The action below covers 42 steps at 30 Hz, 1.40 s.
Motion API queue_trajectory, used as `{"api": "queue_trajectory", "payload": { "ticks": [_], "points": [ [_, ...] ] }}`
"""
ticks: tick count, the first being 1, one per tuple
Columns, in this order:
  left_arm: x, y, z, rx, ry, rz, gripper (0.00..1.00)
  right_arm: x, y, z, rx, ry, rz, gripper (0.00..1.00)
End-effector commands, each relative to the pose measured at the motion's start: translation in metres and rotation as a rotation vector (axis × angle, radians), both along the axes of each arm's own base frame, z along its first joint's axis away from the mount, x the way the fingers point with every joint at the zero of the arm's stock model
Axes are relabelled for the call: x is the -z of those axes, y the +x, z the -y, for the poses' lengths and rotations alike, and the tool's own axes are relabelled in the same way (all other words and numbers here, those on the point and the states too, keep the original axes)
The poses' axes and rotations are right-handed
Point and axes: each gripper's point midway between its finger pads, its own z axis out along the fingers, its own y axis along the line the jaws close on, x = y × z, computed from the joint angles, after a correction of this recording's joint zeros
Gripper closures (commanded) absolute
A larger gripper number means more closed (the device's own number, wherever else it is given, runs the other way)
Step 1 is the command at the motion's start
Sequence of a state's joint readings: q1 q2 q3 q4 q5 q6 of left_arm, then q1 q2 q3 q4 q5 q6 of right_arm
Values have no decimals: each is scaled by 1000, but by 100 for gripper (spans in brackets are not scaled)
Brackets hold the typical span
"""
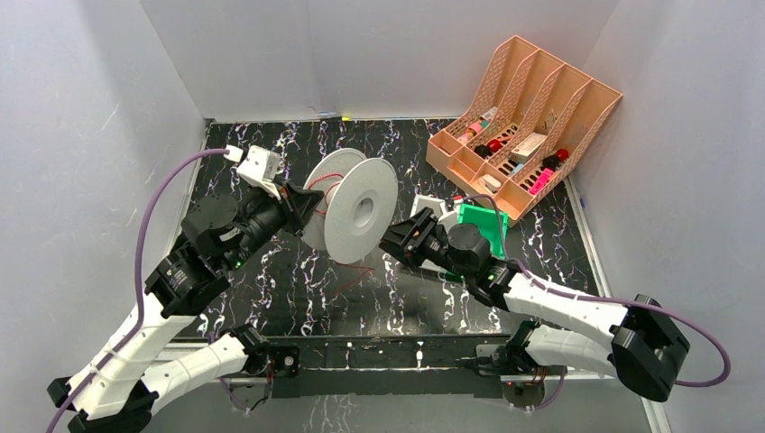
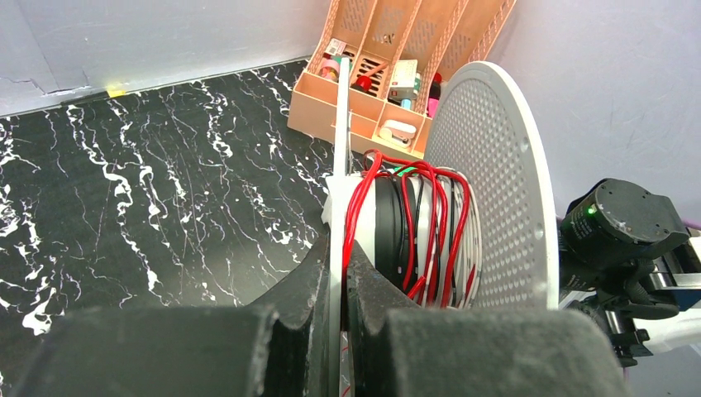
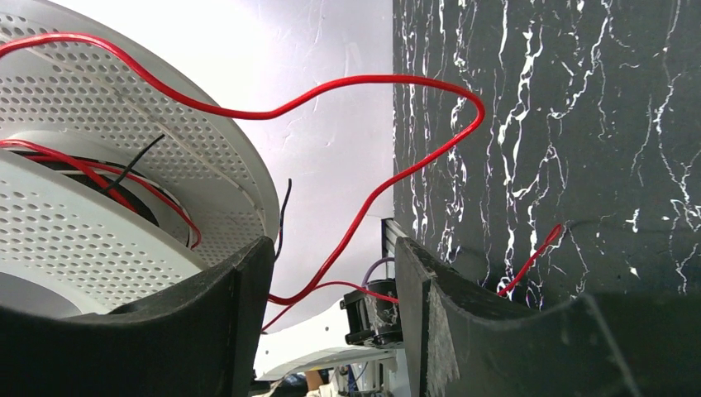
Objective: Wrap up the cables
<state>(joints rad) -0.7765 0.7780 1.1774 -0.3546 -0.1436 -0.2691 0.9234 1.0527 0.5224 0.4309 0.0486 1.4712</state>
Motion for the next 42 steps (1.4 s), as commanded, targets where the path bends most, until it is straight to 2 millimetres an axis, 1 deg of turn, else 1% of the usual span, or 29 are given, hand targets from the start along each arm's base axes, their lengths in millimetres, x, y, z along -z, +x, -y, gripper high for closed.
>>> {"api": "queue_trajectory", "payload": {
  "ticks": [1, 8, 21, 22, 23, 24, 26, 27, 28, 31, 38, 40, 42],
  "points": [
    [-39, -2, -2, -2, -106, 91, 100, -29, -4, -7, -36, 108, 54, 36],
    [-39, 0, -3, -12, -104, 93, 100, -26, -6, -12, -64, 118, 58, 36],
    [-38, 0, -2, -10, -102, 92, 100, -20, -8, -10, -64, 112, 54, 36],
    [-39, -1, -2, -9, -104, 94, 100, 8, 3, -1, -136, -315, 660, 36],
    [-39, -1, -2, -9, -104, 93, 100, -16, -7, -9, -63, 73, 90, 36],
    [-39, -1, -2, -8, -106, 93, 100, -19, -7, -9, -52, 120, 14, 36],
    [-39, -1, -2, -9, -105, 93, 100, -21, -6, -9, -51, 123, 17, 36],
    [-39, -1, -2, -7, -104, 92, 100, -21, -6, -9, -50, 122, 20, 23],
    [-38, 0, -2, -8, -104, 92, 100, -22, -6, -9, -48, 122, 23, 27],
    [-39, -1, -2, -8, -105, 92, 100, -22, -6, -8, -46, 120, 25, 31],
    [-39, -1, -1, -3, -105, 92, 100, -21, -6, -6, -39, 126, 23, 45],
    [-39, -1, -2, -5, -105, 92, 100, -21, -6, -6, -36, 127, 24, 53],
    [-39, -2, -2, -4, -105, 93, 100, -21, -5, -6, -33, 128, 25, 65]
  ]
}}
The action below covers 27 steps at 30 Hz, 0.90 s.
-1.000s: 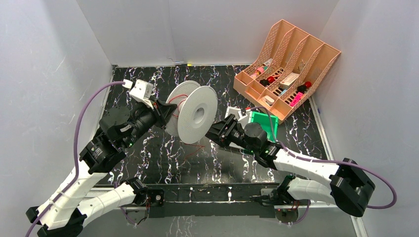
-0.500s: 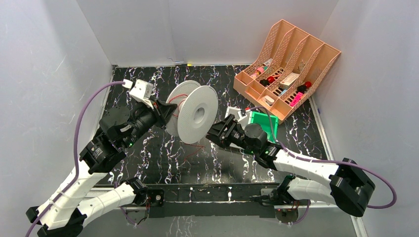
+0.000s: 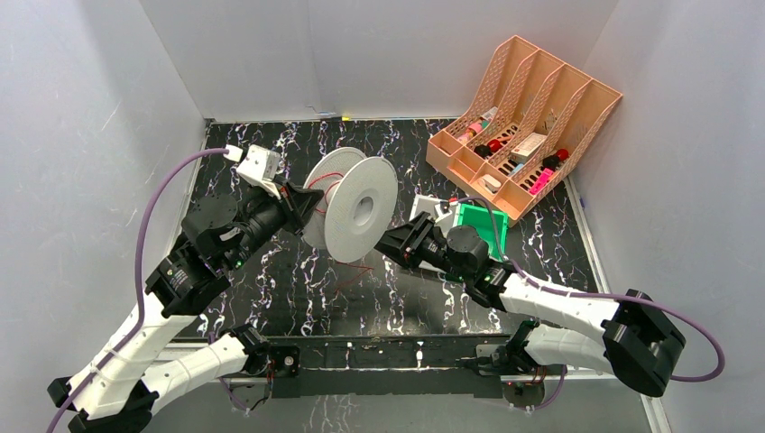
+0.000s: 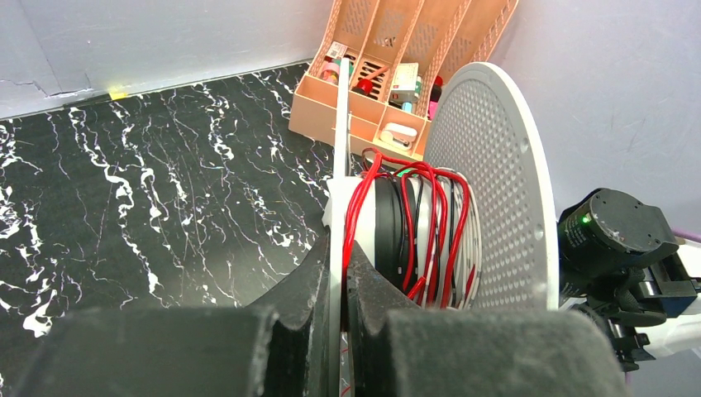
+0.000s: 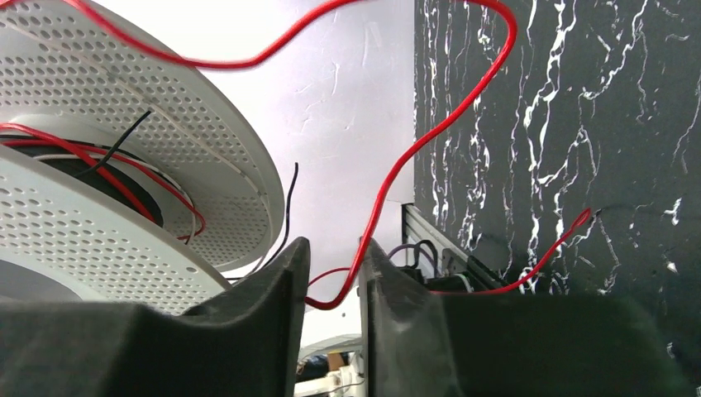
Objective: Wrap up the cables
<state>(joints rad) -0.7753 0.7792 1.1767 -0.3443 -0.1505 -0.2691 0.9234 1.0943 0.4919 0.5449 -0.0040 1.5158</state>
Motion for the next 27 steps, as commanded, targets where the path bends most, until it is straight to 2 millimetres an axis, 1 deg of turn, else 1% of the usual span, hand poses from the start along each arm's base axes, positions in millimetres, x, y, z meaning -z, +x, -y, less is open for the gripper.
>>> {"api": "queue_trajectory", "payload": {
  "ticks": [1, 5, 11, 15, 20, 22, 27],
  "points": [
    [-37, -3, -2, 4, -100, 87, 100, -21, 0, 2, 14, 68, 41, 72],
    [-38, -4, -2, 3, -101, 89, 100, -20, -1, 2, 7, 67, 43, 100],
    [-37, 1, -6, -26, -91, 86, 100, -15, -7, 0, -37, 43, 72, 100],
    [-32, 12, -12, -96, -58, 69, 100, 2, -19, -4, -110, -44, 91, 100],
    [-22, 28, -17, -184, -22, 39, 100, 18, -43, -17, -245, -156, 154, 100],
    [-18, 34, -18, -214, -7, 27, 100, 20, -54, -24, -306, -188, 186, 100],
    [-10, 46, -20, -270, 27, 13, 100, 18, -80, -41, -447, -237, 267, 100]
  ]
}}
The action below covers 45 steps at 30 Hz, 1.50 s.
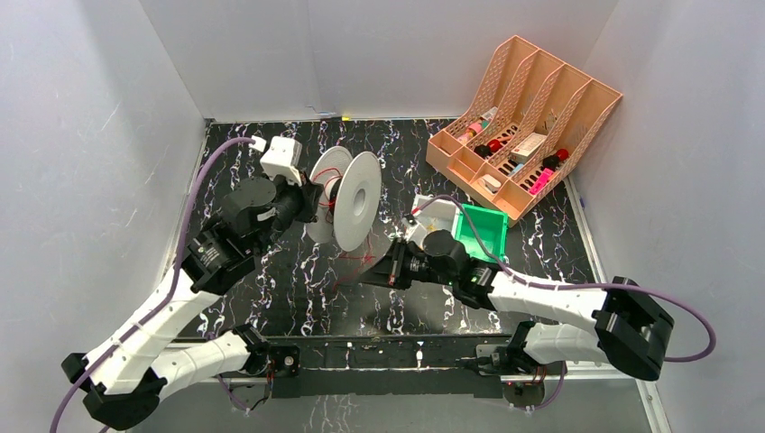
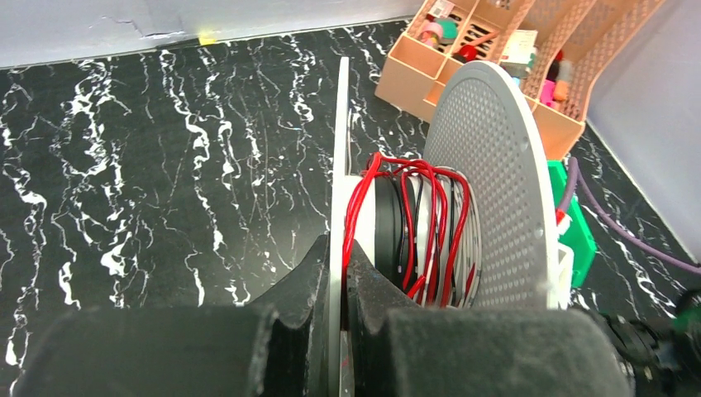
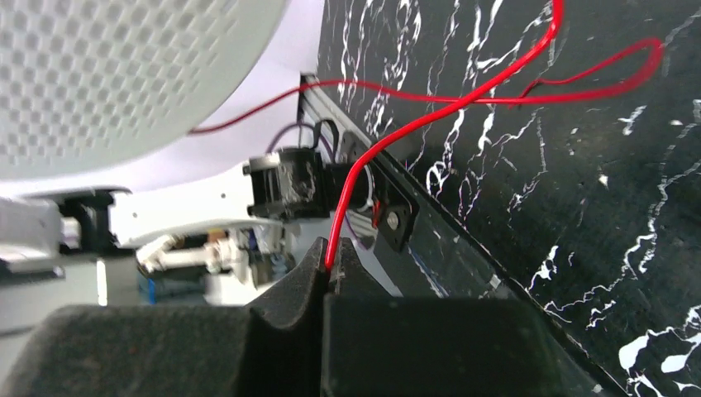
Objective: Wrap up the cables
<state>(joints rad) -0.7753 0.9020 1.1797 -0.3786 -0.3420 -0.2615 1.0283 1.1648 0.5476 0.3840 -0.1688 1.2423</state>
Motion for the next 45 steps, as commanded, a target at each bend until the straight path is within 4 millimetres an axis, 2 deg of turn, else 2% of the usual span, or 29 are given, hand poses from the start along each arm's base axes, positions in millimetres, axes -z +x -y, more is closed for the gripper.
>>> {"api": "queue_trajectory", "payload": {
  "ticks": [1, 10, 15, 20, 28, 34, 39, 45],
  "points": [
    [-47, 9, -12, -87, -83, 109, 100, -30, -24, -20, -169, 19, 152, 100],
    [-9, 25, -12, -131, 49, 68, 100, -73, -70, -37, -332, 55, 369, 100],
    [11, 29, -10, -125, 112, 42, 100, -101, -77, -37, -369, 39, 494, 100],
    [36, 28, -7, -93, 177, 8, 100, -136, -71, -37, -360, 45, 594, 100],
    [68, 17, 5, 36, 249, -27, 100, -176, -49, -40, -309, -42, 727, 100],
    [82, 1, 13, 162, 276, -38, 100, -185, -16, -35, -284, -144, 802, 100],
    [89, -13, 16, 245, 285, -29, 100, -195, 20, -14, -245, -188, 839, 100],
    [95, -30, 19, 326, 265, -33, 100, -182, 70, 22, -174, -268, 812, 100]
  ]
}}
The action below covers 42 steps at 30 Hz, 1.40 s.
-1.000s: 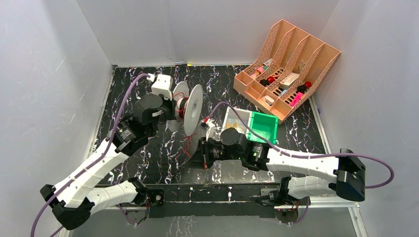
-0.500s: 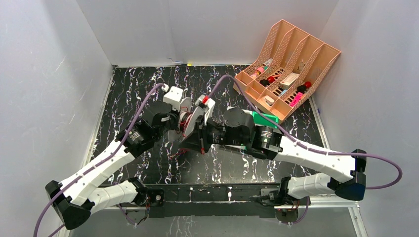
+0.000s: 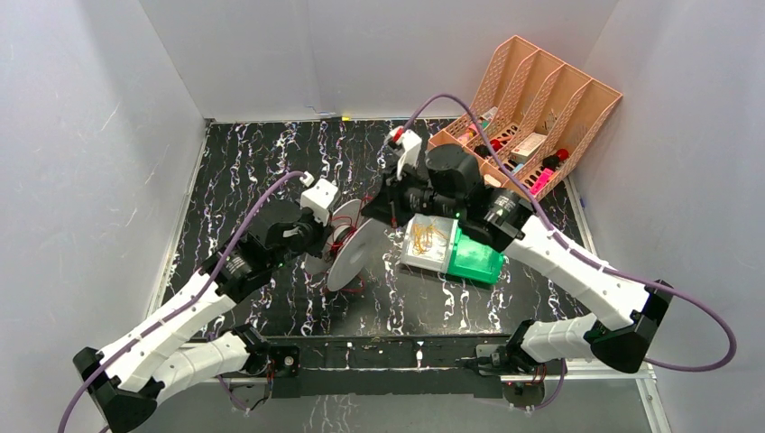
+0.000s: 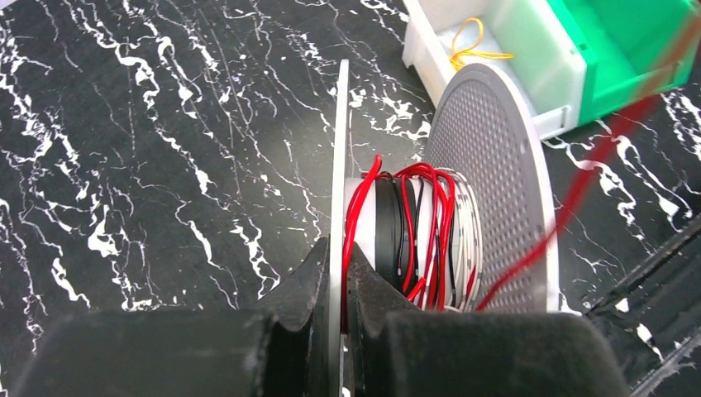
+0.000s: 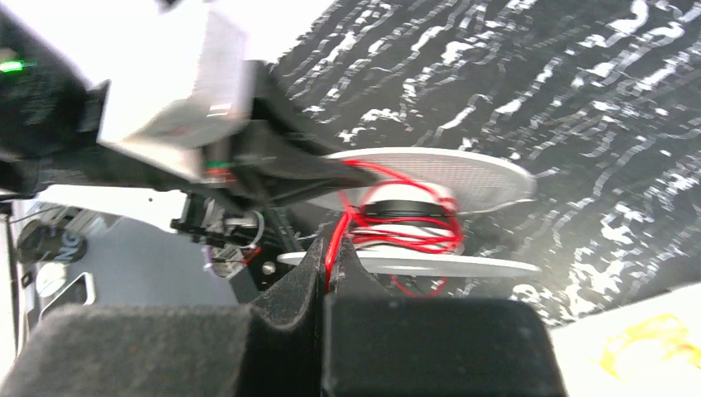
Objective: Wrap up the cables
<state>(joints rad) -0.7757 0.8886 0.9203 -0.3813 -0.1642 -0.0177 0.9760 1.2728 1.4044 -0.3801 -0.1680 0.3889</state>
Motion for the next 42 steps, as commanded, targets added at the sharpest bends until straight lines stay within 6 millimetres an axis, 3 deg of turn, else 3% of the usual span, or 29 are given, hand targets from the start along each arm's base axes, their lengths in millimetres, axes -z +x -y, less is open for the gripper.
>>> {"api": "queue_trajectory", "payload": {
  "ticks": [1, 8, 13, 21, 26, 31, 42],
  "points": [
    [-22, -14, 9, 97, -85, 54, 100, -14, 26, 27, 25, 13, 41, 100],
    [-33, -40, 18, 232, -150, 59, 100, 24, 61, 61, 134, -43, -16, 100],
    [-51, -53, 19, 281, -214, 85, 100, 65, 63, 80, 166, -52, -89, 100],
    [-89, -71, 23, 334, -348, 120, 100, 135, 38, 88, 109, -49, -230, 100],
    [-112, -78, 29, 358, -438, 128, 100, 165, 17, 86, 43, -7, -284, 100],
    [-129, -77, 30, 343, -505, 151, 100, 179, -5, 84, -40, 58, -300, 100],
    [-163, -69, 38, 311, -678, 186, 100, 175, -50, 65, -256, 176, -194, 100]
  ]
}}
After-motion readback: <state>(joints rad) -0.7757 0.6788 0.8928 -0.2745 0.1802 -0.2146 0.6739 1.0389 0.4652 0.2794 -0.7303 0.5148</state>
